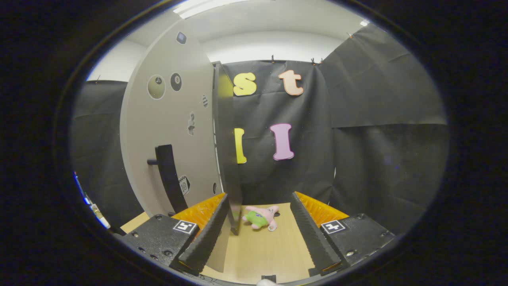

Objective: Open the shoe cabinet door, grab the shoes and put them into the shoe cabinet, then close the shoe cabinet door.

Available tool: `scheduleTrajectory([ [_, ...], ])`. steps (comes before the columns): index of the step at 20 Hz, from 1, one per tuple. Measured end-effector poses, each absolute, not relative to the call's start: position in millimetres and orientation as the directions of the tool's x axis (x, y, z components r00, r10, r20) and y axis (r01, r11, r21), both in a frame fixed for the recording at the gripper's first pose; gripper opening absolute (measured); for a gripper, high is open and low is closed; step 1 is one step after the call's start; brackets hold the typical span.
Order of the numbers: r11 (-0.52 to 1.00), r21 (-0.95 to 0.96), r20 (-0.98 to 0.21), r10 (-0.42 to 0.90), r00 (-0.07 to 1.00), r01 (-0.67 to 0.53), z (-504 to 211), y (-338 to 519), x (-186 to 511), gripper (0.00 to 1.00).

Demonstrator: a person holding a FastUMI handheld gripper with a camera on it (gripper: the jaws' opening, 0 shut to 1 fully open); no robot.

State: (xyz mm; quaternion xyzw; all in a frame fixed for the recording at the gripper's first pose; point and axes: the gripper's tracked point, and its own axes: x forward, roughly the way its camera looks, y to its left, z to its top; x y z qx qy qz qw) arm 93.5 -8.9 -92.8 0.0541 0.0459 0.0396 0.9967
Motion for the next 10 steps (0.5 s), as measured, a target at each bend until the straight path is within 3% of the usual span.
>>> scheduleTrajectory([
  [10, 0.990, 0.076, -0.084, 0.125, 0.989, -0.119, -81, 22, 107, 0.97],
])
